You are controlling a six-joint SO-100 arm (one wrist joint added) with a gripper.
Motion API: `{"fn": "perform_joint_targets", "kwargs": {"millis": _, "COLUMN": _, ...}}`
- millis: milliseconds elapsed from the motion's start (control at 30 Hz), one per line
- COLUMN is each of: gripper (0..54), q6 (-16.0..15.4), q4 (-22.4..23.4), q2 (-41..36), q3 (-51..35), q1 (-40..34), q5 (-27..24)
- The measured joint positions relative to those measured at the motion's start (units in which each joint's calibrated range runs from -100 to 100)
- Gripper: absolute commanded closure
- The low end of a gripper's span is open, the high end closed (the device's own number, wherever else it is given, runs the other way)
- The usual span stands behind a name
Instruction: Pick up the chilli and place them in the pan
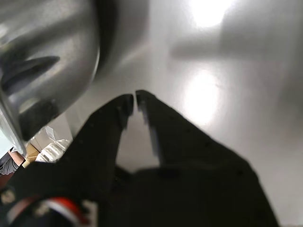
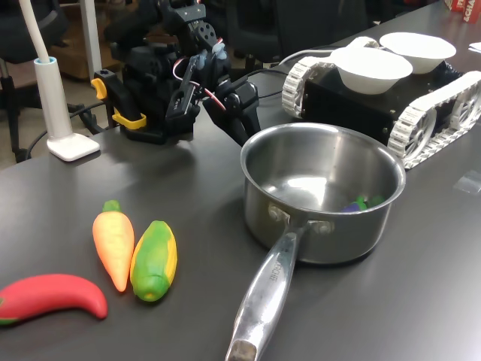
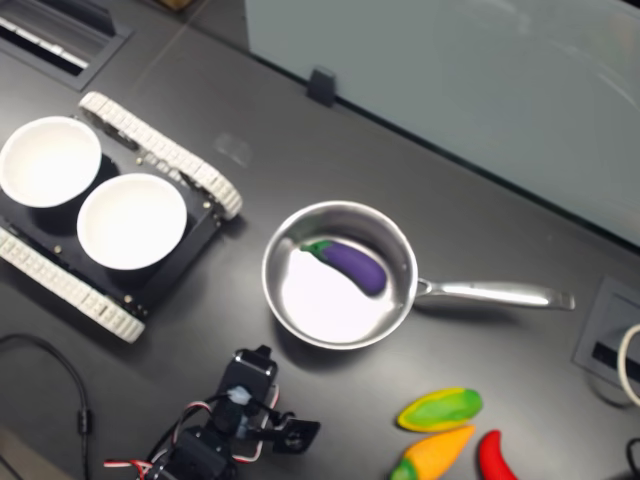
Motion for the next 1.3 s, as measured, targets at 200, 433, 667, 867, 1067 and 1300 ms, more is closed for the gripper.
{"fn": "perform_joint_targets", "kwargs": {"millis": 200, "gripper": 53.6, "q6": 0.0, "q4": 0.0, "q2": 0.0, "q3": 0.0, "q1": -0.44, "q5": 0.15}}
{"fn": "perform_joint_targets", "kwargs": {"millis": 433, "gripper": 53.6, "q6": 0.0, "q4": 0.0, "q2": 0.0, "q3": 0.0, "q1": -0.11, "q5": 0.2}}
{"fn": "perform_joint_targets", "kwargs": {"millis": 667, "gripper": 53.6, "q6": 0.0, "q4": 0.85, "q2": 0.0, "q3": -0.81, "q1": 1.21, "q5": 0.2}}
{"fn": "perform_joint_targets", "kwargs": {"millis": 867, "gripper": 53.6, "q6": 0.0, "q4": 3.74, "q2": 0.0, "q3": -4.25, "q1": 0.88, "q5": 0.44}}
{"fn": "perform_joint_targets", "kwargs": {"millis": 1067, "gripper": 53.6, "q6": 0.0, "q4": 6.29, "q2": -0.08, "q3": -7.78, "q1": 0.88, "q5": 1.12}}
{"fn": "perform_joint_targets", "kwargs": {"millis": 1300, "gripper": 53.6, "q6": 0.0, "q4": 9.09, "q2": -0.08, "q3": -11.95, "q1": 1.98, "q5": 1.86}}
